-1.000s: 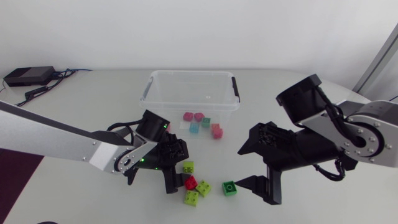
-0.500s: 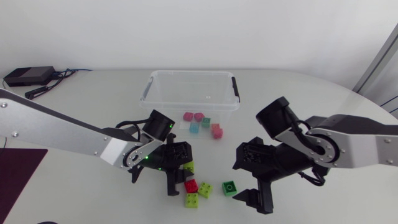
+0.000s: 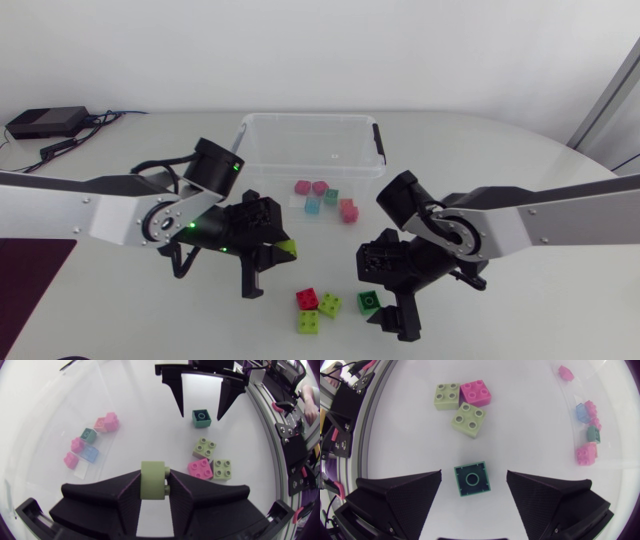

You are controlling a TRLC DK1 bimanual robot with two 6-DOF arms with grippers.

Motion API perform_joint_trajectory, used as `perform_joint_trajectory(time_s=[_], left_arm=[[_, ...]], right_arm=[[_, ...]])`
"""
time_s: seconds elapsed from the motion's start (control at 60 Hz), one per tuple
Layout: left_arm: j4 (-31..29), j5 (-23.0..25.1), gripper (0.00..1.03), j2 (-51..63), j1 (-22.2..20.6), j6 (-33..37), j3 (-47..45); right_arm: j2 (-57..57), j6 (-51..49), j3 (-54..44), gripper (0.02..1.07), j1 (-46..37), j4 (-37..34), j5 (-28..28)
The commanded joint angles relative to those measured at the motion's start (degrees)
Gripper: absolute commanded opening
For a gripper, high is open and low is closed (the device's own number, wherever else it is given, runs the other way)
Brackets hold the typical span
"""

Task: Pick up the duplo bricks and place them in the container

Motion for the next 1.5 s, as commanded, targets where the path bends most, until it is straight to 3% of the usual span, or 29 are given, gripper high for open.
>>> perform_joint_trajectory(time_s=[0.0,0.083,0.15,0.2,0.317,0.467,0.6,0.733,0.783,0.817,0.867,0.9,0.967,1.217,1.383,1.483], left_arm=[[-1.91,1.3,0.22,-3.76,1.35,1.08,-0.69],[-5.16,2.27,0.22,-7.27,3.11,0.99,1.06],[-6.21,3.06,0.22,-9.03,4.51,0.11,3.17],[-6.56,3.41,0.22,-9.38,5.22,-0.86,4.76],[-4.89,4.73,0.23,-9.12,7.41,-5.51,8.62],[4.6,4.64,0.23,-5.34,9.17,-14.21,11.79],[8.91,3.68,0.23,-0.15,10.67,-19.31,15.57],[14.88,-2.56,0.26,6.17,11.19,-25.2,19.43],[15.76,-3.62,0.35,7.76,11.28,-26.26,20.4],[15.67,-3.97,0.47,8.72,11.28,-26.26,20.93],[15.85,-6.52,0.78,9.87,11.1,-26.26,21.46],[15.94,-6.69,0.9,9.95,11.1,-26.17,21.28],[16.11,-7.57,0.99,8.72,11.54,-26.17,20.31],[15.94,-5.9,0.98,-4.99,12.86,-21.51,7.74],[9.78,-2.83,0.97,-12.11,9.17,-12.19,-2.98],[8.64,-2.83,0.97,-12.72,5.66,-10.08,-6.76]], right_arm=[[2.76,-1.45,1.27,0.83,0.67,0.51,0.47],[3.64,-1.63,0.92,0.59,0.93,0.43,0.47],[3.11,-1.89,0.39,0.34,0.93,0.16,0.39],[2.23,-1.89,0.13,0.23,0.93,-0.28,0.39],[-1.11,-1.45,0.31,0.22,0.76,-3.0,0.21],[-6.74,-0.93,1.89,0.22,-0.21,-6.87,0.12],[-10.08,0.13,4.44,0.22,-1.35,-9.07,-0.14],[-12.1,1.88,7.69,0.22,-2.58,-9.5,-0.84],[-12.54,2.68,8.57,0.22,-2.93,-9.42,-0.93],[-12.89,3.38,9.36,0.22,-3.2,-8.98,-1.2],[-13.15,4.43,11.2,0.22,-4.16,-8.71,-2.07],[-13.15,5.22,12.43,0.22,-4.78,-8.45,-2.51],[-13.33,7.25,14.9,0.22,-6.18,-6.34,-3.13],[-8.58,14.72,22.98,0.22,-8.03,2.54,-3.48],[-3.04,18.67,28.87,0.22,-8.03,7.11,-2.43],[1.09,19.81,32.47,0.22,-8.38,8.95,-1.37]])
